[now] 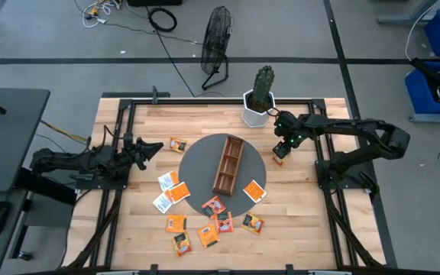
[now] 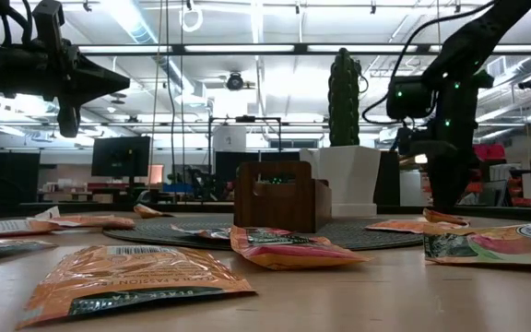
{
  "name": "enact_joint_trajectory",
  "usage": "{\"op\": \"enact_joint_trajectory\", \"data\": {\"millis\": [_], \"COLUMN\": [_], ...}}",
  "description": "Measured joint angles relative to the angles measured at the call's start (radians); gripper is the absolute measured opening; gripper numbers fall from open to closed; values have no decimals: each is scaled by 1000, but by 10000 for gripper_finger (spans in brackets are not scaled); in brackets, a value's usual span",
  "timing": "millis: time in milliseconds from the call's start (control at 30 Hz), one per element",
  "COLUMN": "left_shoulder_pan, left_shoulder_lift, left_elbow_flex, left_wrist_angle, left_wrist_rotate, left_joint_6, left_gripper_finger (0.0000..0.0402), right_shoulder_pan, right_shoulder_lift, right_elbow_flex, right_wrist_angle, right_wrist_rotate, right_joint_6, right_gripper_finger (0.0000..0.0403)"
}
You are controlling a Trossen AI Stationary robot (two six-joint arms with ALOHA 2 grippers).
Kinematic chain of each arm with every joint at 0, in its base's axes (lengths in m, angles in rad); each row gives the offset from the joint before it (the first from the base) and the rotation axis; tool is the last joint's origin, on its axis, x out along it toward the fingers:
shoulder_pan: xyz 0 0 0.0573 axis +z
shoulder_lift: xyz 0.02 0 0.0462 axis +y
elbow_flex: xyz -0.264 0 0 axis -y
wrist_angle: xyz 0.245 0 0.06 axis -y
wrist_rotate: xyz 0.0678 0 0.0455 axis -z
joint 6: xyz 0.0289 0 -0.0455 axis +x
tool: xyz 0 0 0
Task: Pick & Place Tea
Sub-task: Put the orange tea bag into the top section of the wooden organizer
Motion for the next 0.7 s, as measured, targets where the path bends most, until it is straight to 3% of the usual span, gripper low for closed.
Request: {"op": "enact_joint_trajectory", "data": {"millis": [400, 700], "left_shoulder_pan": [0, 0], "left_shoulder_lift": [0, 0], "left_elbow_flex": [0, 0], "left_wrist_angle": [0, 0], "left_wrist_rotate": [0, 0], "left_joint_6": [0, 1], "left_gripper_finger": [25, 25], "right_shoulder_pan": [1, 0], "right_shoulder_lift": [80, 81], "right_elbow_flex": [0, 0], "right_wrist_angle": [32, 50], "right_wrist_rotate": [0, -15], "right_joint_6": [-51, -55], "right_gripper_finger": [190, 108]}}
